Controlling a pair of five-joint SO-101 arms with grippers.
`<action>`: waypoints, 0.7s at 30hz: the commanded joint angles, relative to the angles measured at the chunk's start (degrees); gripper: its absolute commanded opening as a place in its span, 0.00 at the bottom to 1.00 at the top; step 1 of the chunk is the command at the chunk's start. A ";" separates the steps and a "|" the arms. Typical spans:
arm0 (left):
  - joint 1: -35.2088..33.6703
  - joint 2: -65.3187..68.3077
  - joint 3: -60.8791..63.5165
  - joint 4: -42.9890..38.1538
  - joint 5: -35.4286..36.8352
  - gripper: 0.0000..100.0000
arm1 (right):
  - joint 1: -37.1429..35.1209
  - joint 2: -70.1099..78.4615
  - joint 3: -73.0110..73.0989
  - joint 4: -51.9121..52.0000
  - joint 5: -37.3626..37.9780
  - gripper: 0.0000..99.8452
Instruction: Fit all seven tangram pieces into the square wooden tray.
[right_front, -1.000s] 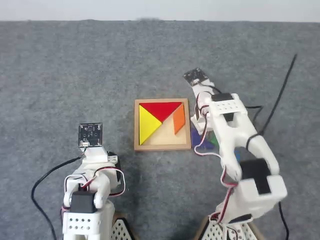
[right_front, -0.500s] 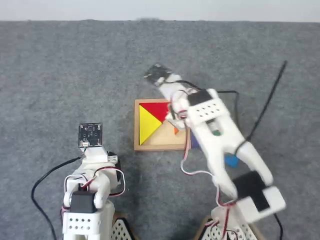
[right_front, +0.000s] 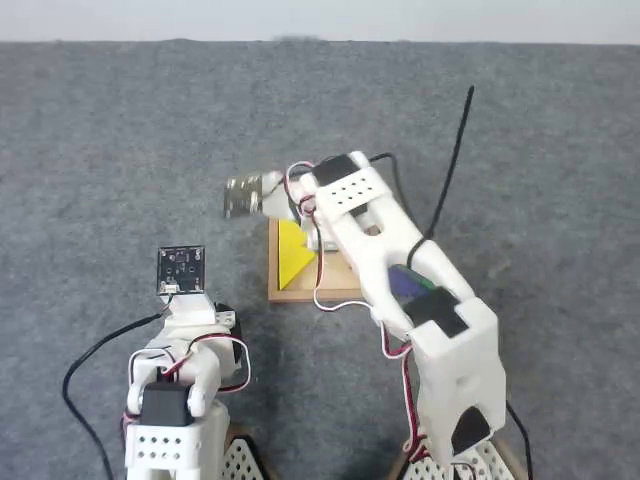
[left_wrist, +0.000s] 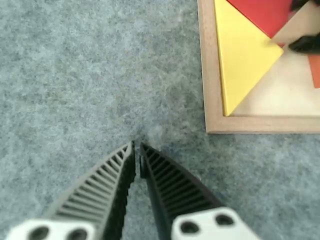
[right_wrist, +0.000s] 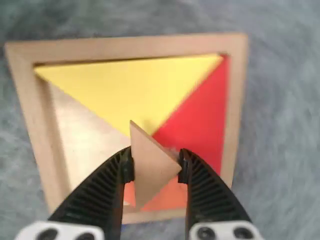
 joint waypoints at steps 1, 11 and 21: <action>-0.35 -1.14 -0.75 0.09 -0.62 0.01 | -1.54 -0.40 -3.60 0.84 18.46 0.02; -0.35 -1.14 -0.75 0.09 -0.62 0.01 | -2.07 -0.22 -3.87 12.44 40.35 0.01; -0.35 -1.14 -0.75 0.09 -0.62 0.01 | -2.07 -0.04 -8.09 14.37 34.99 0.09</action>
